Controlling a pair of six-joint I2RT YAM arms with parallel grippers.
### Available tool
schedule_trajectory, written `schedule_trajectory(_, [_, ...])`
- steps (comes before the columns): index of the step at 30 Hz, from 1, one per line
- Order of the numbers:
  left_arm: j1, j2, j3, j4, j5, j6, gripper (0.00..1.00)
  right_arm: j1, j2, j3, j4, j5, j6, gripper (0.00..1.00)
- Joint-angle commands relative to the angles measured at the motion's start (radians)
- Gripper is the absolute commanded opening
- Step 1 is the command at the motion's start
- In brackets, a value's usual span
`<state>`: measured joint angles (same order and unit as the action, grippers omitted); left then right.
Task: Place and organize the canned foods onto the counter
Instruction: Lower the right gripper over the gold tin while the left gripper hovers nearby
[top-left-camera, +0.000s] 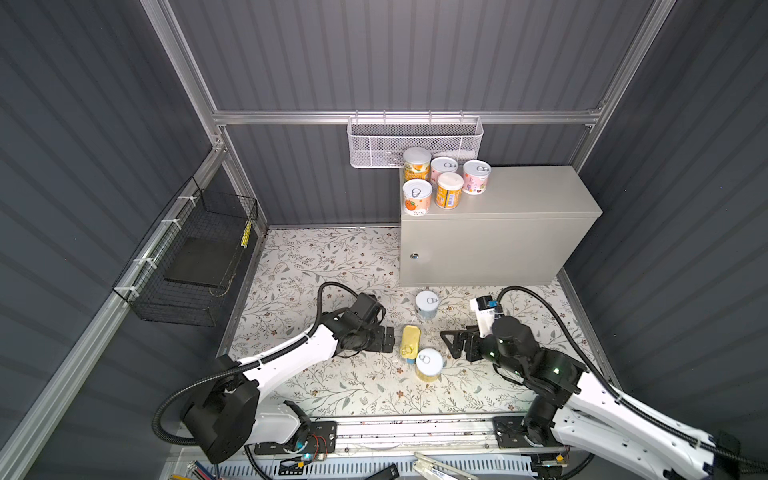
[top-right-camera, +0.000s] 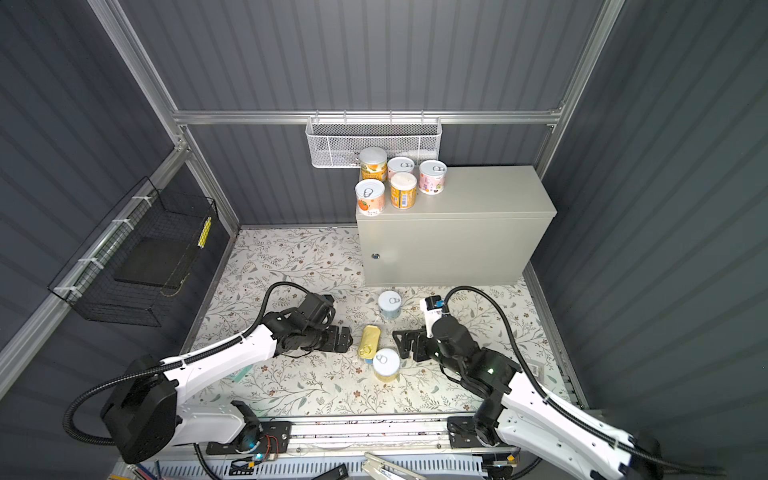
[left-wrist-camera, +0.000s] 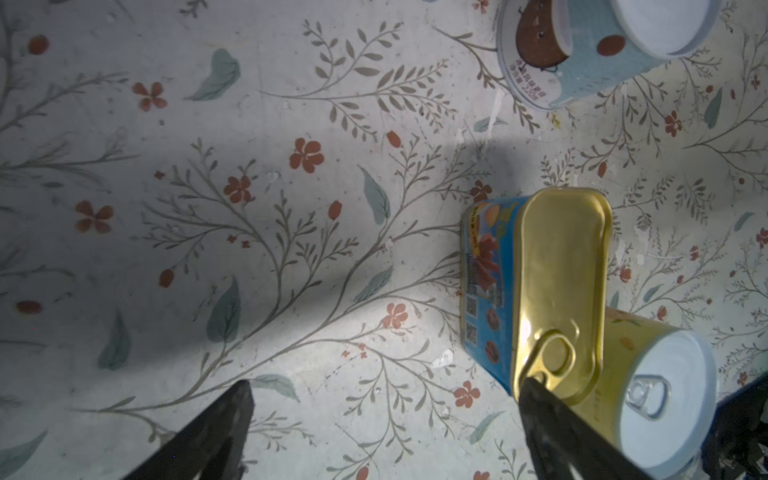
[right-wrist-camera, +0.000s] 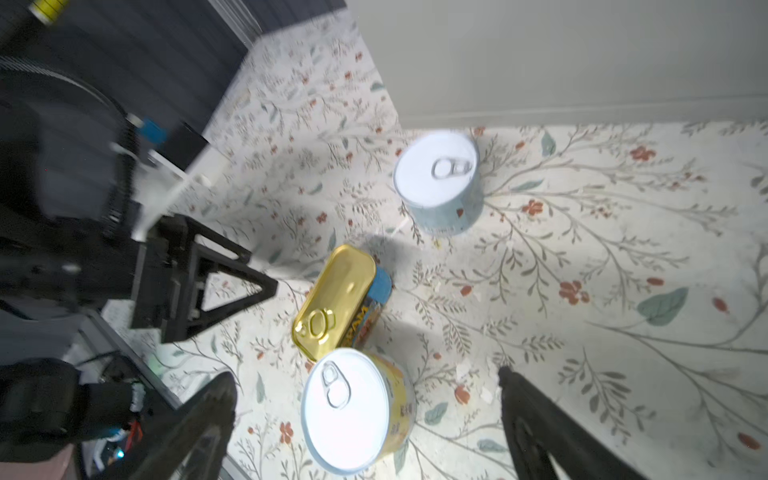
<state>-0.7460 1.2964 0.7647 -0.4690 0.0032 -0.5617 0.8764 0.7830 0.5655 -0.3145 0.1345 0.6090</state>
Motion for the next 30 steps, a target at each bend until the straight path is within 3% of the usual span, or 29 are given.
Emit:
schedule_trajectory(1, [0.017,-0.081,-0.053,0.015,-0.079,-0.046,1.00,0.066,0.110,0.086,-0.035,0.122,0.040,0.99])
schedule_trajectory(11, [0.056,-0.252,-0.121,0.018,-0.151,0.000,1.00,0.111,0.427,0.246,-0.039,0.120,0.131,0.97])
schedule_trajectory(15, [0.059,-0.289,-0.138,0.027,-0.181,0.022,1.00,0.110,0.498,0.286,-0.047,0.095,0.167,0.86])
schedule_trajectory(22, [0.063,-0.295,-0.142,0.061,-0.198,0.069,1.00,0.115,0.613,0.357,-0.069,0.045,0.186,0.78])
schedule_trajectory(30, [0.067,-0.306,-0.153,0.104,-0.210,0.118,1.00,0.115,0.724,0.430,-0.121,0.041,0.187,0.83])
